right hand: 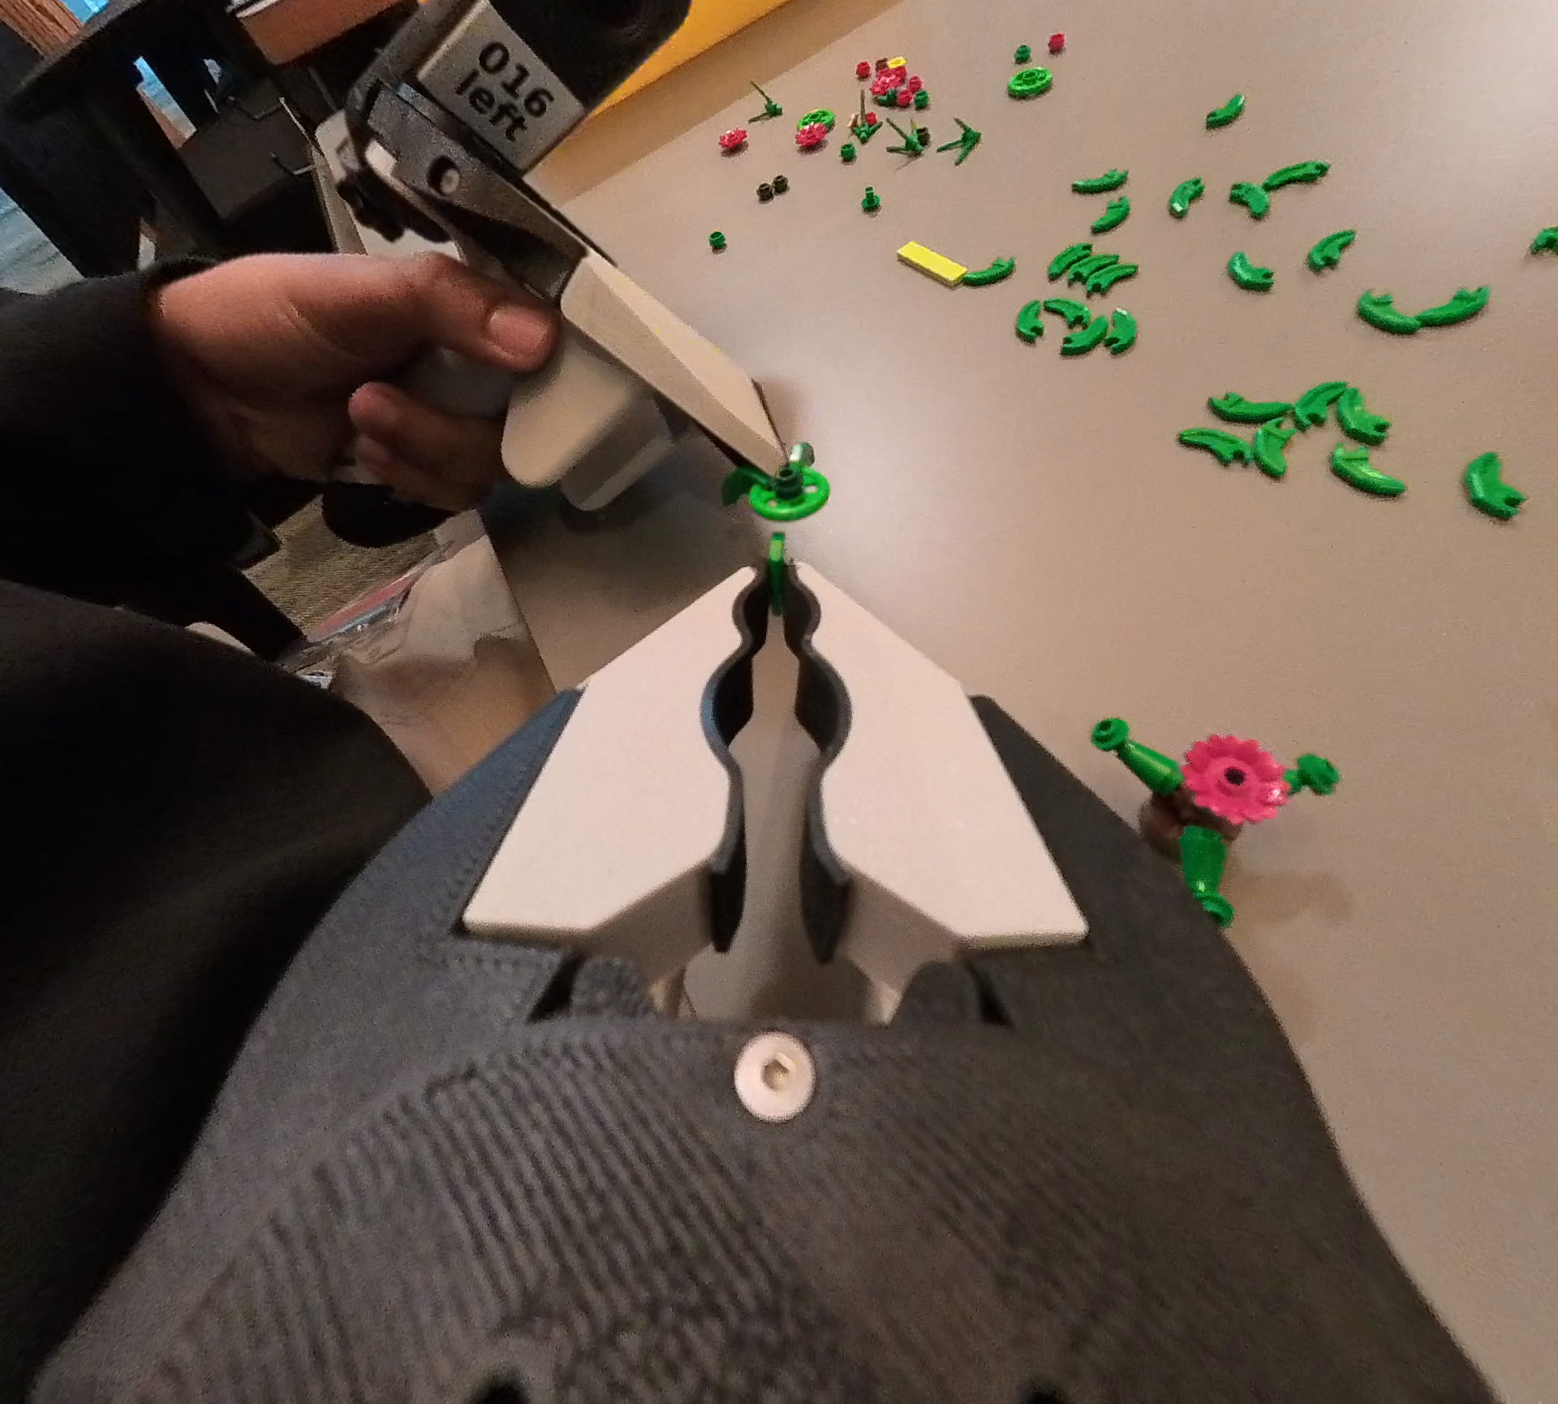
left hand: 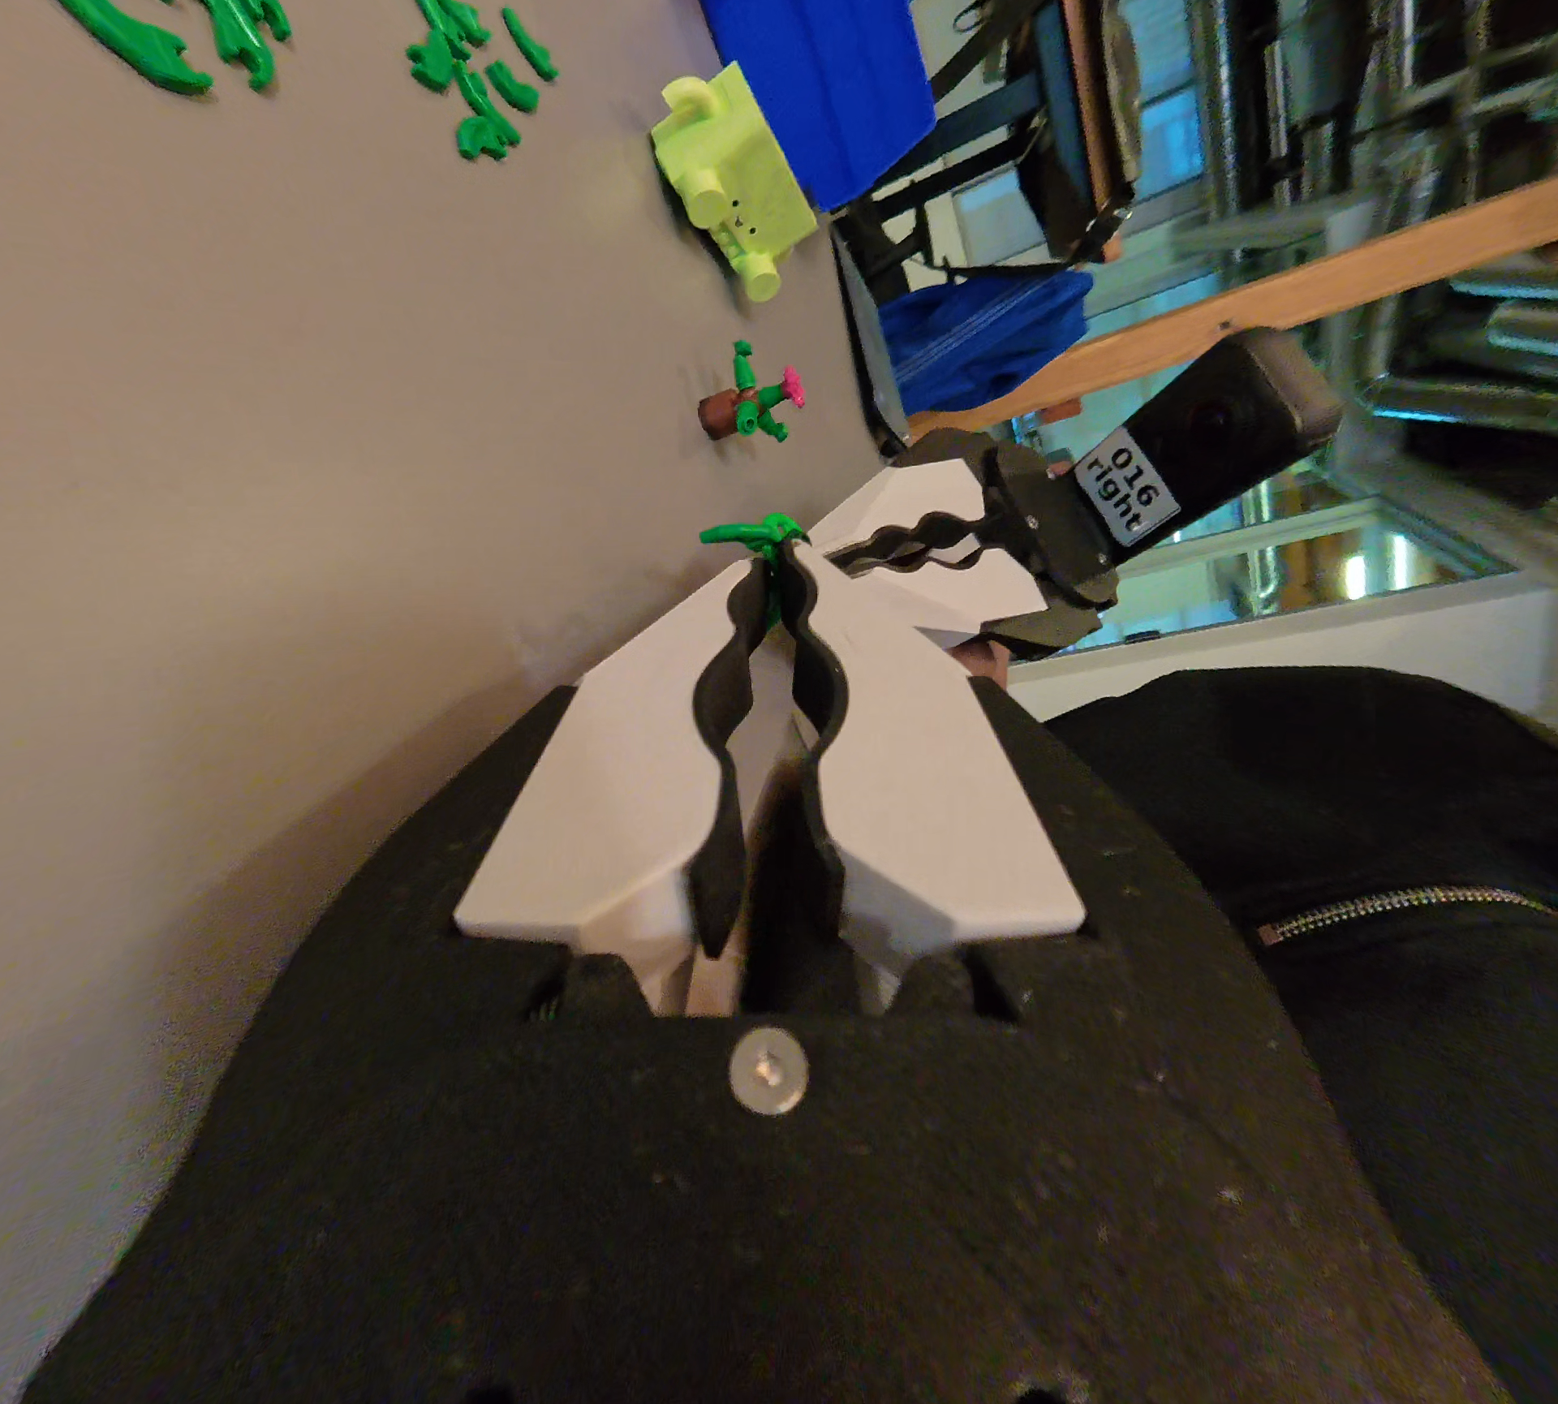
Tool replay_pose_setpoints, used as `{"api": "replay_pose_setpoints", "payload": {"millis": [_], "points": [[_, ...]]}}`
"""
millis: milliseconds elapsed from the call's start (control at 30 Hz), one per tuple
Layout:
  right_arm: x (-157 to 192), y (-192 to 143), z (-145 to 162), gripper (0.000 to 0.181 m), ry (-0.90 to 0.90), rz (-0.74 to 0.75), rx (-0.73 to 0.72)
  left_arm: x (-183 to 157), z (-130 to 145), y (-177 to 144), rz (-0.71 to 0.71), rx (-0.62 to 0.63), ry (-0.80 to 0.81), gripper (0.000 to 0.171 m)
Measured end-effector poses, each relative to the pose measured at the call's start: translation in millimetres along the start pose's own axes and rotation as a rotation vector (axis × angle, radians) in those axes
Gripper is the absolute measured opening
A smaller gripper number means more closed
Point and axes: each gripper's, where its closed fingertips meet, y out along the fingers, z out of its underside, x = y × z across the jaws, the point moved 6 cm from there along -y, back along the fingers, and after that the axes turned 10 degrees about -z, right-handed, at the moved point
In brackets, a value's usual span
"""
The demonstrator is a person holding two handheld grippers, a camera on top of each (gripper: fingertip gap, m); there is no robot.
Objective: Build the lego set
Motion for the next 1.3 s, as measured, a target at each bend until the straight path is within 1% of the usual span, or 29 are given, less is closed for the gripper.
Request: {"api": "replay_pose_setpoints", "payload": {"millis": [100, 200, 367, 533, 567, 600, 667, 733, 767, 800, 867, 933, 967, 1000, 1067, 1100, 1167, 1200, 1233, 1300], "points": [[2.1, -0.4, -2.1, 0.001, -0.039, 0.027, -0.013, 0.8, 1.4, 1.1, -0.003, -0.022, 0.008, 0.001], [2.8, -1.0, -3.2, 0.001, -0.059, 0.051, -0.022, -0.9, 0.7, 1.5, -0.022, -0.073, 0.035, 0.0], [2.3, 0.5, -2.3, 0.001, -0.063, 0.067, -0.008, -7.7, 3.4, 4.1, -0.115, -0.073, 0.167, 0.0], [1.4, -4.8, -2.3, 0.001, -0.07, 0.072, -0.02, -7.9, -8.7, -1.2, -0.184, -0.113, 0.223, 0.001], [1.4, -7.3, -3.1, 0.001, -0.068, 0.071, -0.03, -8.1, -12.5, -0.3, -0.204, -0.119, 0.249, 0.007], [1.1, -10.1, -4.0, 0.001, -0.066, 0.073, -0.039, -8.5, -15.8, 2.2, -0.235, -0.12, 0.291, 0.01], [0.3, -16.4, -4.5, 0.001, -0.063, 0.082, -0.054, -8.3, -21.3, 12.6, -0.333, -0.102, 0.421, 0.012], [-1.4, -23.0, -2.6, 0.001, -0.062, 0.101, -0.06, -8.2, -25.7, 28.6, -0.447, -0.078, 0.579, 0.012], [-2.3, -26.4, -0.8, 0.001, -0.062, 0.112, -0.063, -7.9, -26.6, 38.1, -0.489, -0.049, 0.635, 0.01], [-3.0, -29.7, 1.3, 0.001, -0.063, 0.123, -0.065, -6.9, -27.5, 47.7, -0.518, -0.017, 0.653, 0.008], [-4.0, -35.3, 5.8, 0.001, -0.061, 0.135, -0.07, -7.1, -29.3, 65.5, -0.492, 0.038, 0.588, 0.008], [-4.4, -39.9, 8.9, 0.001, -0.056, 0.14, -0.078, -6.1, -32.7, 76.9, -0.446, 0.053, 0.485, 0.017], [-4.2, -41.8, 9.5, 0.001, -0.054, 0.139, -0.083, -5.1, -34.5, 79.3, -0.451, 0.045, 0.475, 0.017], [-4.0, -43.4, 9.6, 0.001, -0.055, 0.137, -0.089, -6.0, -36.6, 79.8, -0.469, 0.028, 0.503, 0.017], [-4.2, -45.4, 10.0, 0.001, -0.053, 0.129, -0.101, -12.6, -39.3, 78.0, -0.528, -0.01, 0.641, 0.019], [-4.5, -45.4, 10.6, 0.001, -0.048, 0.121, -0.105, -16.0, -40.4, 76.8, -0.571, -0.024, 0.728, 0.023], [-5.4, -44.5, 12.7, 0.001, -0.032, 0.1, -0.111, -21.3, -41.4, 78.3, -0.635, -0.028, 0.908, 0.039], [-6.1, -43.8, 13.9, 0.002, -0.02, 0.089, -0.114, -20.4, -41.9, 80.3, -0.669, -0.008, 0.974, 0.044], [-6.5, -43.6, 14.5, 0.002, -0.01, 0.08, -0.117, -18.9, -41.0, 84.3, -0.674, 0.032, 1.02, 0.047], [-6.9, -45.1, 13.8, 0.002, -0.002, 0.072, -0.13, -13.9, -36.3, 93.2, -0.636, 0.135, 1.05, 0.048]]}}
